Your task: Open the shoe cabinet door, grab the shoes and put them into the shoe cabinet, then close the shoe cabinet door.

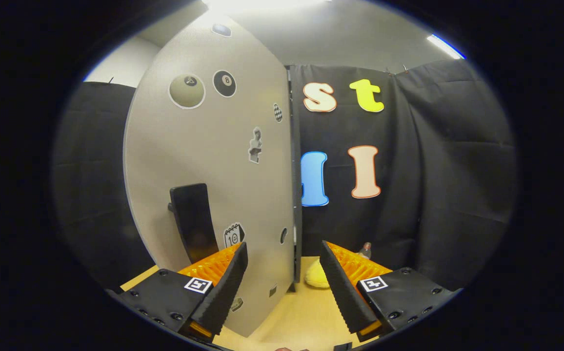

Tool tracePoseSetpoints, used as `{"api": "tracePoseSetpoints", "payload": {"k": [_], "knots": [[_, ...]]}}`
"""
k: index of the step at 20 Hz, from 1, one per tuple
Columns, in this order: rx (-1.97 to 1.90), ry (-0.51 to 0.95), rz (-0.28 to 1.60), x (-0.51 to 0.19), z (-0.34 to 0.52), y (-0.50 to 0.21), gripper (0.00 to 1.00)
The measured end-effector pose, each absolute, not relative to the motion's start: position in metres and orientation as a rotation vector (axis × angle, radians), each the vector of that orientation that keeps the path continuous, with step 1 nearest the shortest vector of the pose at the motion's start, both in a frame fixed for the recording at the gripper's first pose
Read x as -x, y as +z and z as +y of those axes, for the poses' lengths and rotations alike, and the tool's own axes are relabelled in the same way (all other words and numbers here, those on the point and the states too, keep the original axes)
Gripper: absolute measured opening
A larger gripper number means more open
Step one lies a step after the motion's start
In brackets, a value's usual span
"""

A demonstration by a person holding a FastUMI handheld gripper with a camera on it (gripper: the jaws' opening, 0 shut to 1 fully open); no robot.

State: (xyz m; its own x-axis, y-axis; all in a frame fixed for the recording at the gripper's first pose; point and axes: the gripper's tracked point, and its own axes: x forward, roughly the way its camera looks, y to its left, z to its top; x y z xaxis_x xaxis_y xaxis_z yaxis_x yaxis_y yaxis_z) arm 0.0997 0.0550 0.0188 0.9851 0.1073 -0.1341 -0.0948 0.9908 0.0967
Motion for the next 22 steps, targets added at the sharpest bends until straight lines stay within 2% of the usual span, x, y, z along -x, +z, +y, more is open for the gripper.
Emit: {"api": "tracePoseSetpoints", "payload": {"k": [10, 17, 22], "knots": [[-0.046, 0.291, 0.096, -0.172, 0.226, 0.044, 0.97], [0.018, 0.349, 0.055, -0.163, 0.255, 0.051, 0.98], [-0.033, 0.277, 0.034, -0.145, 0.234, 0.055, 0.98]]}}
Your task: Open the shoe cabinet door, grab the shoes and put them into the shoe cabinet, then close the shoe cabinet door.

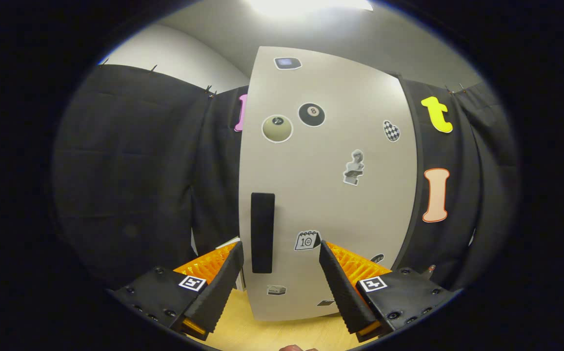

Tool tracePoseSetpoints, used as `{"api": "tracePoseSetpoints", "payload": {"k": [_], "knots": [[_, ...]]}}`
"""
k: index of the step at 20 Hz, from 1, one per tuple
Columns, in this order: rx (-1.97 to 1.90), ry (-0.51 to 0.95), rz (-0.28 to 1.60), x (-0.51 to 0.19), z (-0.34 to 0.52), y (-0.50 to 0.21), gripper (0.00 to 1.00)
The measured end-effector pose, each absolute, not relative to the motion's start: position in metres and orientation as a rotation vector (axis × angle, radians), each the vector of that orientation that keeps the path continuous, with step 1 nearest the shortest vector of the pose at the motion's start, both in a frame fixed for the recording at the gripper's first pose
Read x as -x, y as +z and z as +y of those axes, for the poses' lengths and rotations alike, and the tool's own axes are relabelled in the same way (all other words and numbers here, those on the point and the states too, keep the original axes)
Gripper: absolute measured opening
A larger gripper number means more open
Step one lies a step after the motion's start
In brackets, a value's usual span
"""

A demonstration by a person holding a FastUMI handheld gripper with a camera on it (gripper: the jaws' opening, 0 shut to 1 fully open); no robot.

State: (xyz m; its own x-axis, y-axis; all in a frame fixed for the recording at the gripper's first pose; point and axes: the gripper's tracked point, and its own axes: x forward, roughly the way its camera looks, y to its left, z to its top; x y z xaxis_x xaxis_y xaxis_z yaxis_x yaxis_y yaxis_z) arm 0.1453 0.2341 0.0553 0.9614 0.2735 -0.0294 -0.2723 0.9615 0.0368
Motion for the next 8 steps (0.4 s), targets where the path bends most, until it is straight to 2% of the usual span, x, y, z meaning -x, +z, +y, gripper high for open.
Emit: {"api": "tracePoseSetpoints", "payload": {"k": [8], "knots": [[-0.059, 0.148, 0.026, -0.124, 0.183, 0.042, 0.98]]}}
